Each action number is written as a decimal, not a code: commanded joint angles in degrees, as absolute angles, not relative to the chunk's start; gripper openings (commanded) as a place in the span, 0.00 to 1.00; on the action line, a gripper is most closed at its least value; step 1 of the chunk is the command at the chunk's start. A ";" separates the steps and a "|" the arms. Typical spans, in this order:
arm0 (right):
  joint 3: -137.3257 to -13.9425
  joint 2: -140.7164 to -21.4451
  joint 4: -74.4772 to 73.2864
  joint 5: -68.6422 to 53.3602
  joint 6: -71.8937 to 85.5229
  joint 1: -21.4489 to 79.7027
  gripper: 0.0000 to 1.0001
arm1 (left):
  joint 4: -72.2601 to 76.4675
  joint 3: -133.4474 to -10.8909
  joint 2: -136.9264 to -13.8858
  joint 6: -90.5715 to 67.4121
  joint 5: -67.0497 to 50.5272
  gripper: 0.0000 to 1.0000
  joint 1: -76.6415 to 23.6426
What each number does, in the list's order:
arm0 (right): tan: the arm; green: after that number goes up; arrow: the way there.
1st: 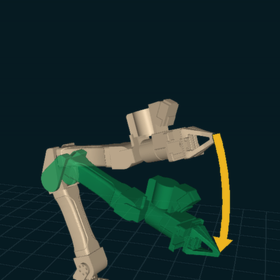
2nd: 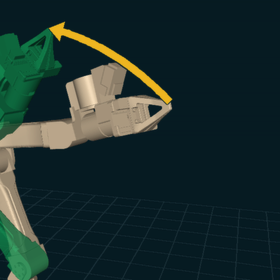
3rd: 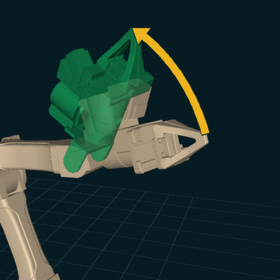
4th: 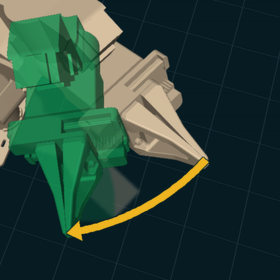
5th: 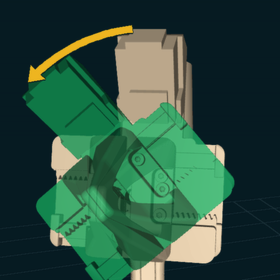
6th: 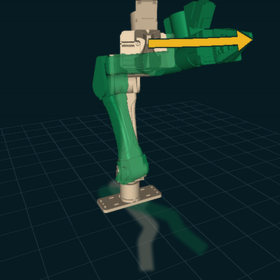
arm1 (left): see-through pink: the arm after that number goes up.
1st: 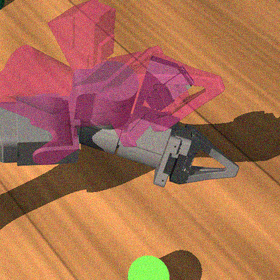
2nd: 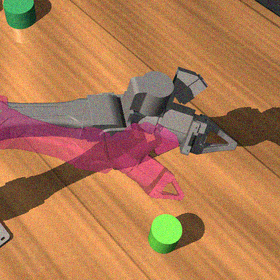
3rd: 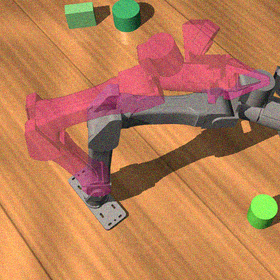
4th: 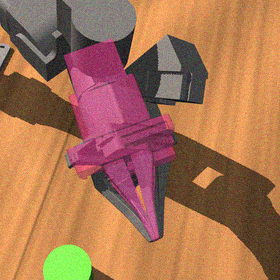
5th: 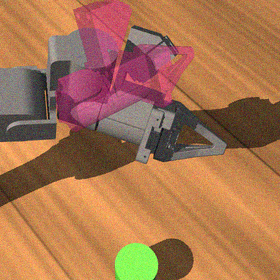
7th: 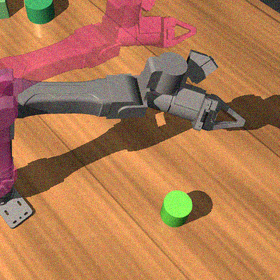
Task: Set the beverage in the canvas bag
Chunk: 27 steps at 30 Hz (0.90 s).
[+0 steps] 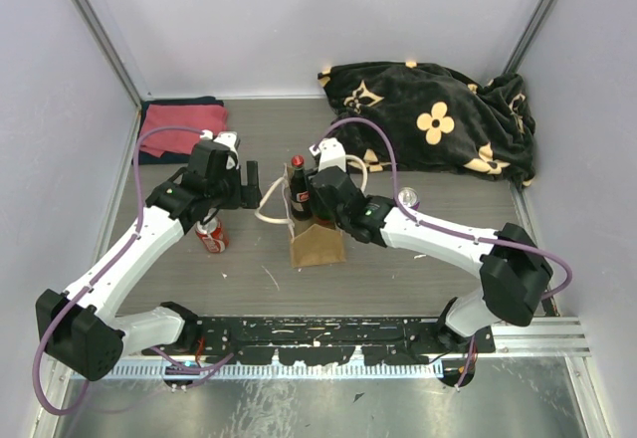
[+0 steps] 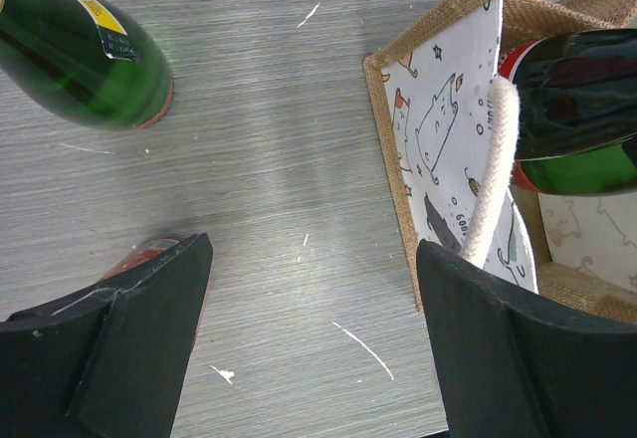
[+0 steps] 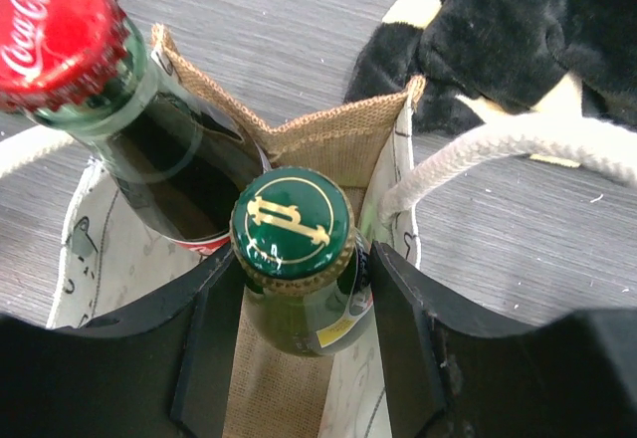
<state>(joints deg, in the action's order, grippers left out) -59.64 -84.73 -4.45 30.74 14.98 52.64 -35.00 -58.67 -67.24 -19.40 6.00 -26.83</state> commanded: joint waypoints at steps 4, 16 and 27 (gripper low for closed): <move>-58.94 -83.92 7.66 32.22 16.30 52.39 0.01 | -34.28 -57.48 -66.09 -19.43 5.35 0.91 -26.63; -56.34 -85.13 7.60 32.27 16.88 52.21 0.01 | -34.29 -57.06 -65.84 -19.36 5.37 0.91 -26.63; -56.12 -87.11 7.05 31.84 17.51 52.20 0.01 | -34.10 -56.36 -65.44 -19.25 5.49 0.91 -26.62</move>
<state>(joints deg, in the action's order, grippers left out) -55.27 -87.53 0.23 29.95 16.53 52.38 -34.98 -57.36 -66.72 -19.40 6.00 -26.81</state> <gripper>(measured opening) 0.552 0.911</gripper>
